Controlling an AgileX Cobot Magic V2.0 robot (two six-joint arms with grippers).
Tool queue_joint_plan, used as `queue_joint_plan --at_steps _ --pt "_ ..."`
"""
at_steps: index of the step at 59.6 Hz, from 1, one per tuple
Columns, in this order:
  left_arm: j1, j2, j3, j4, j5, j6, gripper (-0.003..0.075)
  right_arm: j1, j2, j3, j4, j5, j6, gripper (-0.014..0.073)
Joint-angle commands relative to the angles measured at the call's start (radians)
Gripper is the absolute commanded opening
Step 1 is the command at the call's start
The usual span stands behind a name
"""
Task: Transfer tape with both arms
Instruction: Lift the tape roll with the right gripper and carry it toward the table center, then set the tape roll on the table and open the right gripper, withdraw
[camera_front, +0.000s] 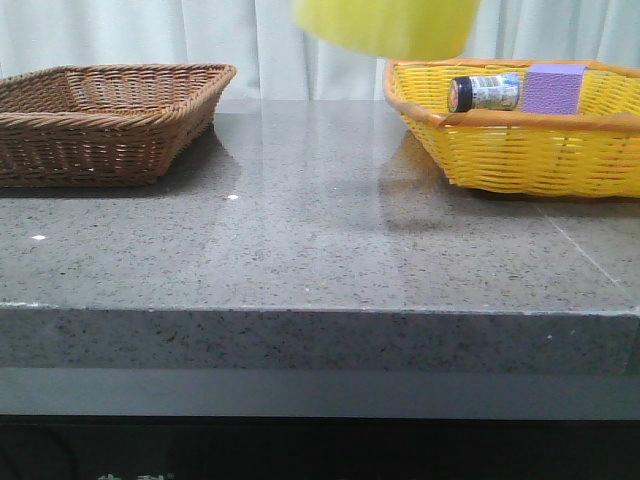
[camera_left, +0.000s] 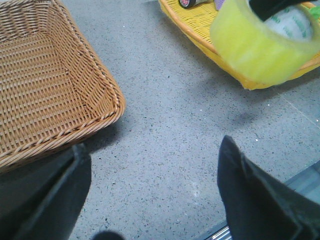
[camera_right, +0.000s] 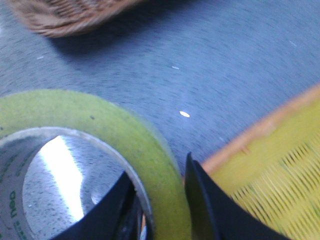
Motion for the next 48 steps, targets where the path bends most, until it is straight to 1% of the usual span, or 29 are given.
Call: queue_joint_plan --at_steps 1,9,22,48 --pt "-0.010 0.002 -0.034 -0.009 -0.081 -0.001 0.0525 0.042 -0.033 -0.027 0.053 -0.063 -0.108 0.0155" --pt "-0.010 0.002 -0.034 -0.005 -0.083 -0.001 0.0525 0.099 0.006 -0.027 0.054 -0.068 -0.179 0.0155" --pt "-0.010 0.002 -0.034 -0.005 -0.083 -0.001 0.0525 0.160 0.085 -0.029 0.054 -0.105 -0.198 0.0155" --pt "-0.010 0.002 -0.034 -0.005 -0.083 -0.001 0.0525 0.167 0.201 -0.031 0.018 -0.240 -0.209 0.0155"
